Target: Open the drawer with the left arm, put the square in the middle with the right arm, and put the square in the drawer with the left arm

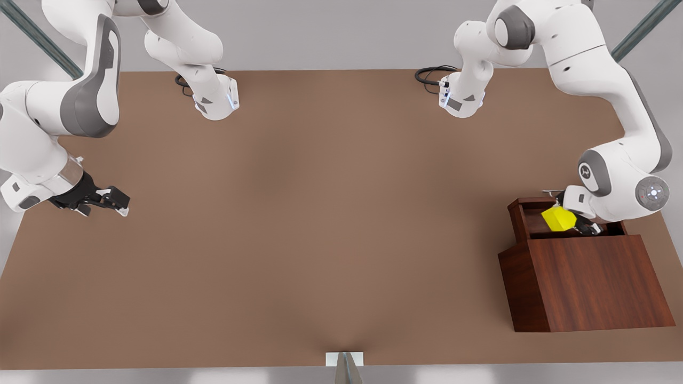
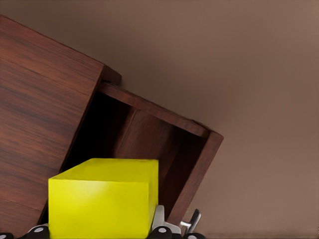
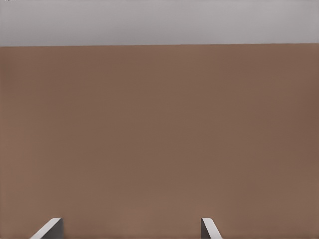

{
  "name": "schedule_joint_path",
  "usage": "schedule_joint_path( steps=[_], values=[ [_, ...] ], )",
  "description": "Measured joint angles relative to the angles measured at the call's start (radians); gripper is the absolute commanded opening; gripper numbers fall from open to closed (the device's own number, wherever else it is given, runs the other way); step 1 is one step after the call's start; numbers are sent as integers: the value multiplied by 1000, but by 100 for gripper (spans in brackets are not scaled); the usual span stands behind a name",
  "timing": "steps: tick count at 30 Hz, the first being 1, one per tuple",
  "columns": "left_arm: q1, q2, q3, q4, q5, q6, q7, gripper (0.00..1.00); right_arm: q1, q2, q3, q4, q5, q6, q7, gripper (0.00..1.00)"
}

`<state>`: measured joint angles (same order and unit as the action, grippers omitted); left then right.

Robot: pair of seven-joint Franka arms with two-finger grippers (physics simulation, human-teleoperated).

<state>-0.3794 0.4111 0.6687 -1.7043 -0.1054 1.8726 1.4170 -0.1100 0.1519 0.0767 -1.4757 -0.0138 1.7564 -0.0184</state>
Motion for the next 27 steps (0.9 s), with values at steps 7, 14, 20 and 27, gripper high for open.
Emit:
schedule_joint_path(
  steps=[7, 14, 20, 27],
  values=[
    [11, 31, 0, 2, -4, 0, 0, 100, 2, 0, 0, 2, 0, -4, 0, 100],
    [-10, -88, -57, 15, -6, -48, -387, 100, 1, 0, 0, 1, -2, -3, 0, 100],
    [182, -159, -466, 260, 4, -134, -1209, 100, 1, 2, 0, 0, -2, -2, 0, 100],
    [266, -222, -650, 272, 120, -133, -1346, 100, 1, 3, 0, 0, -3, -1, 0, 100]
  ],
)
